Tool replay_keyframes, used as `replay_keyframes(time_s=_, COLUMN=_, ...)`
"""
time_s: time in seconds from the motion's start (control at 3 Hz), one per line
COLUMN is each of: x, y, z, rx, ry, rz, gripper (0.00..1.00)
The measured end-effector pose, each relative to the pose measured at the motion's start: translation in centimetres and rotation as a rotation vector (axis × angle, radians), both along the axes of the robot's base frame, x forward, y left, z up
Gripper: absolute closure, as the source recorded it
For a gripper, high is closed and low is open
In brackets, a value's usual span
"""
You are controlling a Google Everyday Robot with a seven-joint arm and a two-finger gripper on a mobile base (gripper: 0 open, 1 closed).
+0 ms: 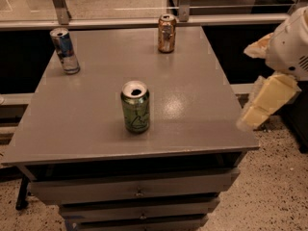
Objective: Move green can near orange can
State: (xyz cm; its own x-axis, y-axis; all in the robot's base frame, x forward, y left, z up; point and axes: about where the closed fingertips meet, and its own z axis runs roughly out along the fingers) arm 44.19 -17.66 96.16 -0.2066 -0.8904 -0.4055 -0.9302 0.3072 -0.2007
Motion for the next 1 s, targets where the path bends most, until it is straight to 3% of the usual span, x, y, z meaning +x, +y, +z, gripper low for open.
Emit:
replay_keyframes(time_s=0.33, x=0.1, y=5.3, z=-0.9, rx=0.169, ry=-0.022, rz=0.032, gripper=0.00)
replay_keyframes(time_s=1.0, x=0.6, y=13.7, z=-2.9, rx=0.426, ry=-0.042, rz=0.076, gripper=0.00)
